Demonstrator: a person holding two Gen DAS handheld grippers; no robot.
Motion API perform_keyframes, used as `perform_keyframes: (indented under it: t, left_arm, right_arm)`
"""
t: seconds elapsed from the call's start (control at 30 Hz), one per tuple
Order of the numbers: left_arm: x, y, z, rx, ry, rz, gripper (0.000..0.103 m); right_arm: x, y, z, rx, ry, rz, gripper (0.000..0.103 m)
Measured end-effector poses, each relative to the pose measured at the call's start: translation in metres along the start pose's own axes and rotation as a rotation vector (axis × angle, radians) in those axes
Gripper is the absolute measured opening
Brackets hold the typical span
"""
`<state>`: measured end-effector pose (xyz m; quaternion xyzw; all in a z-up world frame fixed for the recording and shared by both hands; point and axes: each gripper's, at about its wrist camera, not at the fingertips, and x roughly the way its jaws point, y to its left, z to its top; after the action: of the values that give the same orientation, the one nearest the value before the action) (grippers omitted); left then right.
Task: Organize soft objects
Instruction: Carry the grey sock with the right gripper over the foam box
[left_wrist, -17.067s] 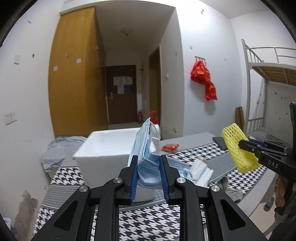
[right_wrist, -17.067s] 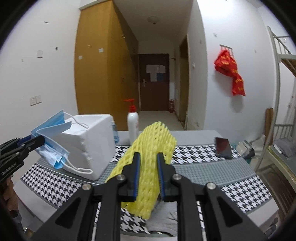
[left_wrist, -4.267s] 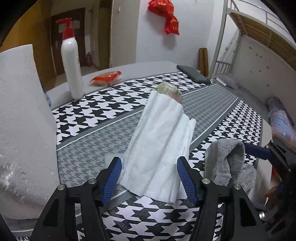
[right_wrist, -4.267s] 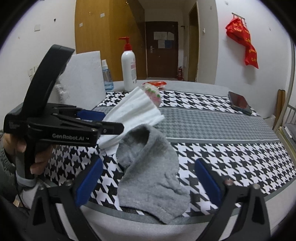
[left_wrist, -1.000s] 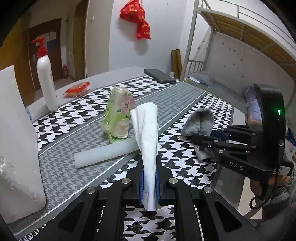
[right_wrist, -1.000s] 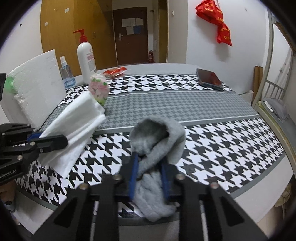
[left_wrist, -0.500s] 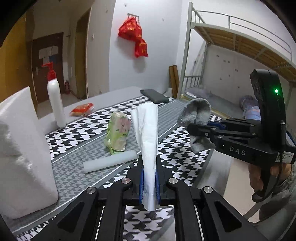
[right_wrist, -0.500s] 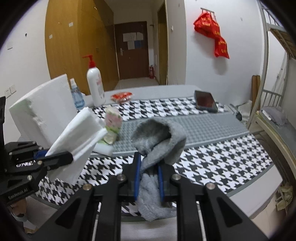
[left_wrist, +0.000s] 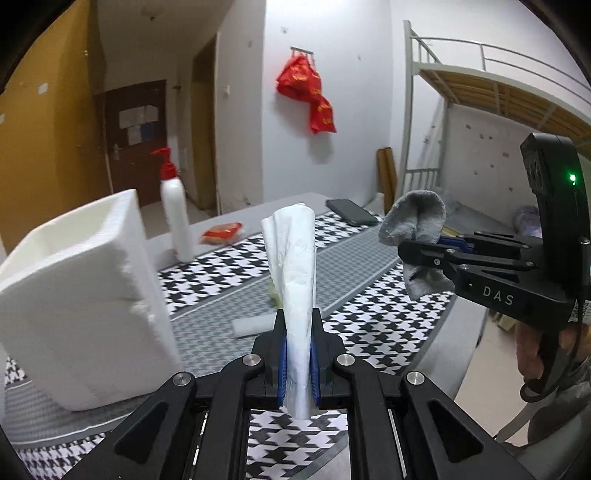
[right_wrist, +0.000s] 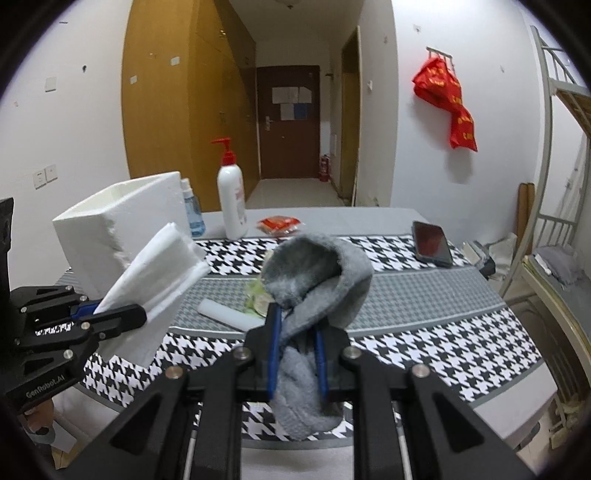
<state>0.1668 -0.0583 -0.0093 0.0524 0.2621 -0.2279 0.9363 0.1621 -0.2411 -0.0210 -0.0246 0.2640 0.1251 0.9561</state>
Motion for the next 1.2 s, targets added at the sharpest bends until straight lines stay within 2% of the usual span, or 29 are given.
perform_keyframes:
  t: [0.37, 0.77, 1.2]
  left_arm:
    - [-0.027, 0.023, -0.006, -0.062, -0.022, 0.137, 0.011]
    - [-0.056, 0.042, -0.017, -0.121, -0.037, 0.28, 0.011]
    - [-0.091, 0.059, -0.032, -0.177, -0.061, 0.396, 0.011]
  right_arm:
    - [0.004, 0.027, 0.015, -0.065, -0.021, 0.077, 0.02]
    - [0.009, 0.072, 0.02, -0.135, -0.036, 0.22, 0.02]
    - [0.009, 0.111, 0.027, -0.197, -0.057, 0.327, 0.02]
